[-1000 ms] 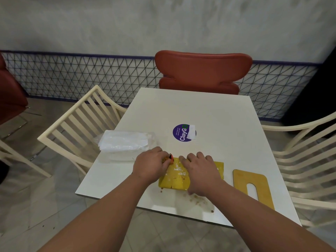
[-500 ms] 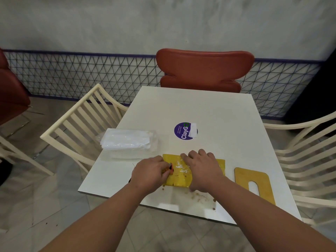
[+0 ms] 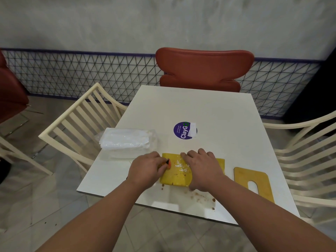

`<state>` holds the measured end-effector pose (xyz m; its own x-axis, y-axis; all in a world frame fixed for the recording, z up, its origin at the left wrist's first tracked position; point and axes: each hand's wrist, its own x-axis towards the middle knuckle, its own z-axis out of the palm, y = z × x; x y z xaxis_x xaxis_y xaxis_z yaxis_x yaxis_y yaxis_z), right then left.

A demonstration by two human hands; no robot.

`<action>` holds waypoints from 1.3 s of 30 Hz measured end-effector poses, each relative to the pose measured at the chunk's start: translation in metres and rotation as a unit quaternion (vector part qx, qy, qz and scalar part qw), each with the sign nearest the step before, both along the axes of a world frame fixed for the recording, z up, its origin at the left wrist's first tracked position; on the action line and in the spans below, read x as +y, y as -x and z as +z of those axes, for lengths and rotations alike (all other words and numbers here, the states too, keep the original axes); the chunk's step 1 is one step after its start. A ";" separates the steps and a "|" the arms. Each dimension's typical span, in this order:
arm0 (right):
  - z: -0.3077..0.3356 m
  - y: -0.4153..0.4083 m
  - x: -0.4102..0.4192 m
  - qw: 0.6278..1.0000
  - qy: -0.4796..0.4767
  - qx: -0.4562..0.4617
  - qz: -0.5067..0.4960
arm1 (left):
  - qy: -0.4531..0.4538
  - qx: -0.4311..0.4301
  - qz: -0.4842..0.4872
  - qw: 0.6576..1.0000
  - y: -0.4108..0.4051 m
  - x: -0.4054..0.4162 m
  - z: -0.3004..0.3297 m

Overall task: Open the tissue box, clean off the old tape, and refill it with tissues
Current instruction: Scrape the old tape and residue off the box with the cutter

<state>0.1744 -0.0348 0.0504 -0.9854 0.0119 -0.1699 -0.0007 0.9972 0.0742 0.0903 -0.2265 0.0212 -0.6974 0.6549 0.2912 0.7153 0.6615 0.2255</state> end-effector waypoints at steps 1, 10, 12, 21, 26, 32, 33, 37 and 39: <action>0.000 0.000 0.000 1.000 0.001 0.001 -0.001 | -0.007 0.000 0.012 1.000 0.004 0.003 0.002; 0.000 -0.001 0.002 1.000 0.017 0.003 -0.003 | -0.031 0.006 -0.022 0.999 -0.016 -0.021 -0.018; 0.001 -0.001 0.002 1.000 0.015 0.004 -0.001 | -0.035 0.013 -0.017 0.999 -0.007 -0.015 -0.013; 0.000 -0.001 0.002 1.000 0.018 0.006 0.000 | -0.035 0.037 -0.045 0.998 -0.024 -0.019 -0.016; 0.000 0.000 0.002 1.000 0.016 0.003 0.001 | -0.026 0.055 -0.050 0.997 -0.017 -0.018 -0.014; 0.001 0.001 0.003 1.000 0.012 0.000 0.003 | -0.029 0.053 -0.055 0.997 -0.018 -0.013 -0.014; 0.000 0.001 0.003 1.000 0.013 -0.001 0.003 | -0.020 0.054 -0.075 0.996 -0.022 -0.015 -0.017; 0.001 0.002 0.003 1.000 0.013 0.001 0.001 | -0.001 0.064 -0.089 0.994 -0.016 -0.013 -0.015; 0.001 0.001 0.003 1.000 0.014 -0.004 0.000 | -0.005 0.058 -0.050 0.997 -0.004 -0.011 -0.011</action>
